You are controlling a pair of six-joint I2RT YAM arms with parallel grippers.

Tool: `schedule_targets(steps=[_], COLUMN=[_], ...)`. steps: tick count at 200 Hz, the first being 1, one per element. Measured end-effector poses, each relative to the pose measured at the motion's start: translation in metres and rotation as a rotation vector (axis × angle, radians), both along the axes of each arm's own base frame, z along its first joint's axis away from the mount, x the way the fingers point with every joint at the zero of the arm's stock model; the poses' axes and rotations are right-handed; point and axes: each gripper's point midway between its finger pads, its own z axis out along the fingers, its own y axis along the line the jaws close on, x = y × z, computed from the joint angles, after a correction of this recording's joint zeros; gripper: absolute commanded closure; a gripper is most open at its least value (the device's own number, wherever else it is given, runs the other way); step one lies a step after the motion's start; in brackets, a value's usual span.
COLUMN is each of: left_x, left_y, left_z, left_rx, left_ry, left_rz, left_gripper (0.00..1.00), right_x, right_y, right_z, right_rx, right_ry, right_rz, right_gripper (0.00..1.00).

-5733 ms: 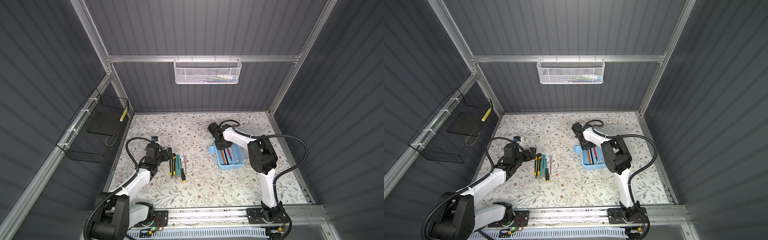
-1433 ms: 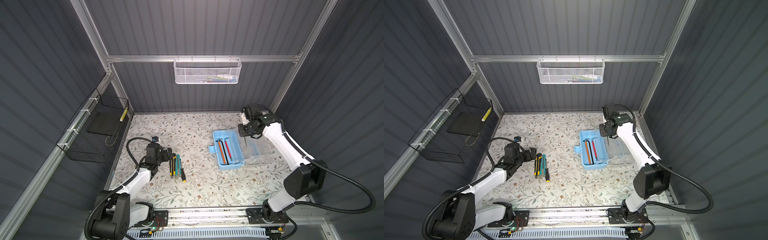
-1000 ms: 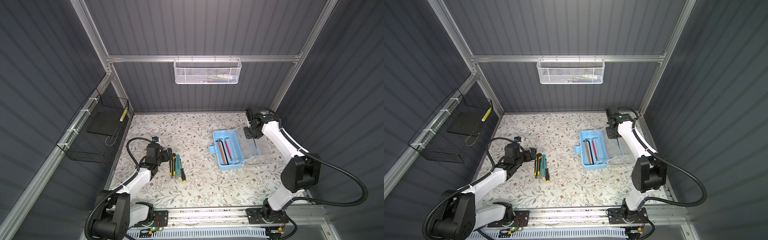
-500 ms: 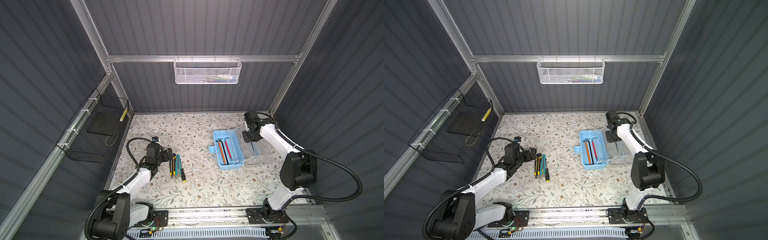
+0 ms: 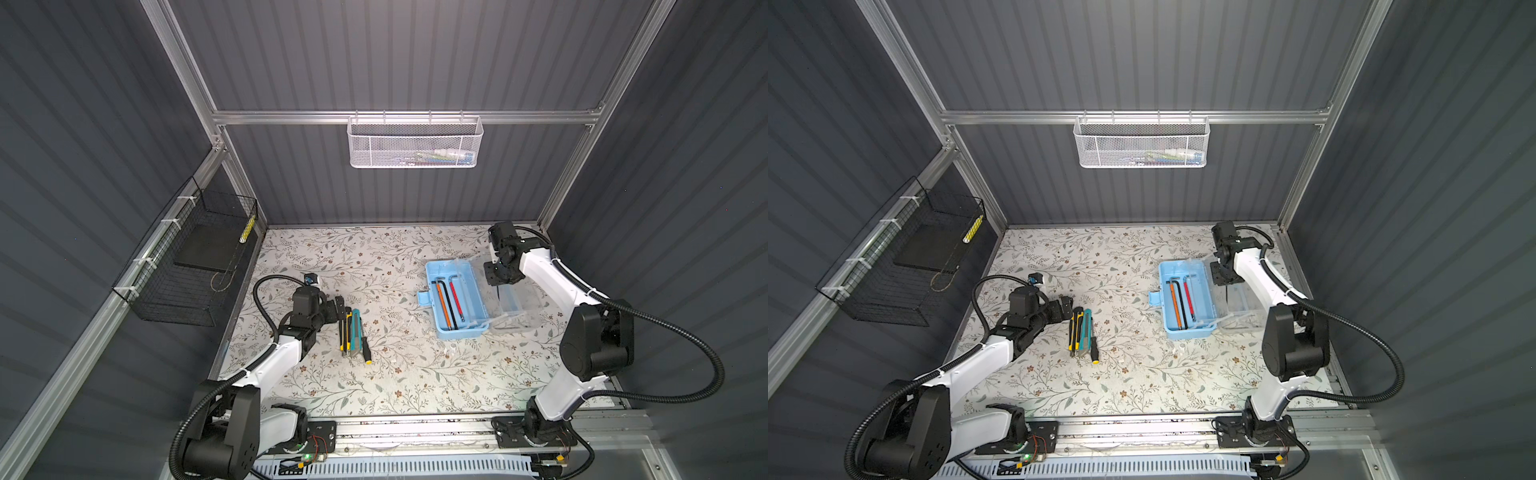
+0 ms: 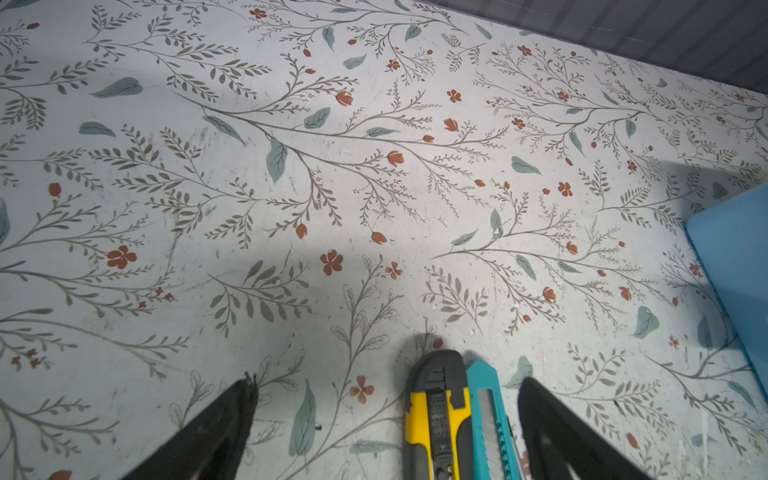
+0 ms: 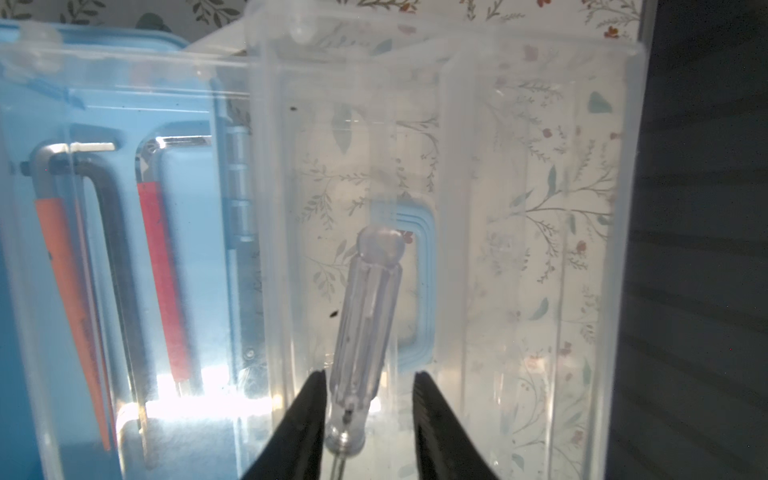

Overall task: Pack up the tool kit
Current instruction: 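Lower the clear-handled screwdriver into the clear lid and open the right gripper, then move the right gripper over the black-and-yellow screwdriver beside the knives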

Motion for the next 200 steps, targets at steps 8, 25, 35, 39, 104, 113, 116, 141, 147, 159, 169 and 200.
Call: schedule_targets(steps=[8, 25, 35, 39, 104, 113, 116, 141, 147, 159, 169, 200], left_x=[0.0, 0.0, 0.0, 0.0, 0.0, 0.0, 0.0, 0.0, 0.0, 0.001, 0.001, 0.001], left_y=[0.0, 0.0, 0.0, 0.0, 0.0, 0.0, 0.001, 0.002, 0.002, 0.002, 0.002, 0.002], left_z=[0.0, 0.0, 0.0, 0.0, 0.0, 0.0, 0.0, 0.003, 0.005, 0.008, 0.008, 0.008], left_rx=[0.0, 0.0, 0.0, 0.0, 0.0, 0.001, 0.002, 0.003, 0.001, -0.001, -0.002, -0.001], left_ry=[0.0, 0.0, 0.0, 0.0, 0.0, -0.001, -0.001, -0.011, -0.016, -0.025, -0.026, -0.025], left_rz=[0.0, 0.0, 0.0, 0.0, 0.001, 0.002, 0.004, 0.011, 0.012, 0.013, 0.013, 0.013], left_gripper=[0.0, 0.0, 0.0, 0.0, 0.0, 0.0, 0.0, 0.0, 0.0, 0.0, 0.0, 0.0], right_x=[0.001, 0.001, 0.001, 0.0, -0.04, -0.053, -0.058, -0.108, -0.119, -0.139, -0.151, -0.173], right_y=[-0.001, -0.001, 0.001, 0.002, 0.146, 0.18, 0.191, 0.279, 0.295, 0.317, 0.329, 0.362], right_z=[0.003, 0.009, 0.013, 0.014, 0.076, 0.072, 0.07, 0.022, 0.009, -0.02, -0.038, -0.066], right_rx=[-0.007, -0.017, -0.025, -0.028, 0.165, 0.221, 0.236, 0.319, 0.325, 0.315, 0.302, 0.303], right_ry=[-0.003, -0.009, -0.014, -0.017, -0.196, -0.192, -0.188, -0.051, -0.013, 0.06, 0.112, 0.19], right_rz=[0.0, -0.001, -0.002, 0.001, 0.289, 0.353, 0.373, 0.534, 0.561, 0.598, 0.617, 0.648], right_gripper=[0.53, 0.51, 0.5, 0.5, 0.47, 0.47, 0.46, 0.46, 0.46, 0.46, 0.46, 0.5])
